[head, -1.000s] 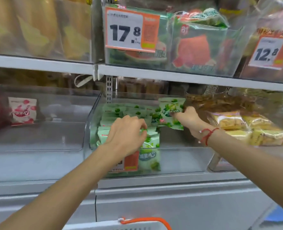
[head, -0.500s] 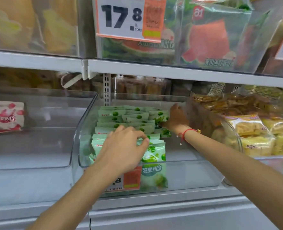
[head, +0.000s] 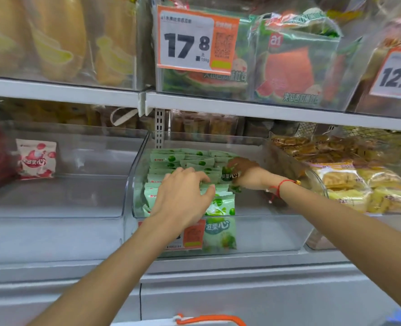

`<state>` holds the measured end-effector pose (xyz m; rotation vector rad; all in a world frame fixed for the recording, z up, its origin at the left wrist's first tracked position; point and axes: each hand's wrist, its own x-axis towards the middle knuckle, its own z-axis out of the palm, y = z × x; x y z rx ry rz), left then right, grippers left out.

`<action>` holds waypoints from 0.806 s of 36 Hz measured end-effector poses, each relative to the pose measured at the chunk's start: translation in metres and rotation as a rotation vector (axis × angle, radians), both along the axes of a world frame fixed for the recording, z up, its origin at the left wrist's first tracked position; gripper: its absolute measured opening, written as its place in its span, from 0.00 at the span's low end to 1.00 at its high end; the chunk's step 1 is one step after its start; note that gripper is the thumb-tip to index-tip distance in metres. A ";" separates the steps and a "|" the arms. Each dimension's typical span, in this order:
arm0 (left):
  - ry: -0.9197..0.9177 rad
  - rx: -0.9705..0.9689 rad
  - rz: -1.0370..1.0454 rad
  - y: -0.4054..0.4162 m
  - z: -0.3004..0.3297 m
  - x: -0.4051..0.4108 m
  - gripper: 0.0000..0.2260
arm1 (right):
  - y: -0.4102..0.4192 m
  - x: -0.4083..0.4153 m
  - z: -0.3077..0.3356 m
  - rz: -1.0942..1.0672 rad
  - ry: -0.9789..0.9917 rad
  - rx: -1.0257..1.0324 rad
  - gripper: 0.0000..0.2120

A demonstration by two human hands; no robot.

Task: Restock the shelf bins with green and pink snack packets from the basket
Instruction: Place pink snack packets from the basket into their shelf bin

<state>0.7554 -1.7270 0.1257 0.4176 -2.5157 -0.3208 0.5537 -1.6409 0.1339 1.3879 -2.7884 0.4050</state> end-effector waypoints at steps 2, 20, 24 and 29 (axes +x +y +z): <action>0.078 -0.082 -0.008 0.002 0.002 0.002 0.14 | 0.019 0.014 0.006 -0.050 -0.045 -0.124 0.19; -0.397 0.427 0.062 0.054 -0.168 0.166 0.09 | 0.110 0.202 -0.118 0.259 -0.449 0.333 0.06; -0.674 0.456 0.030 0.058 -0.228 0.183 0.13 | 0.095 0.207 -0.179 0.297 -0.541 0.682 0.13; -0.897 0.493 -0.106 0.082 -0.294 0.196 0.17 | 0.089 0.230 -0.254 0.257 -0.542 0.911 0.22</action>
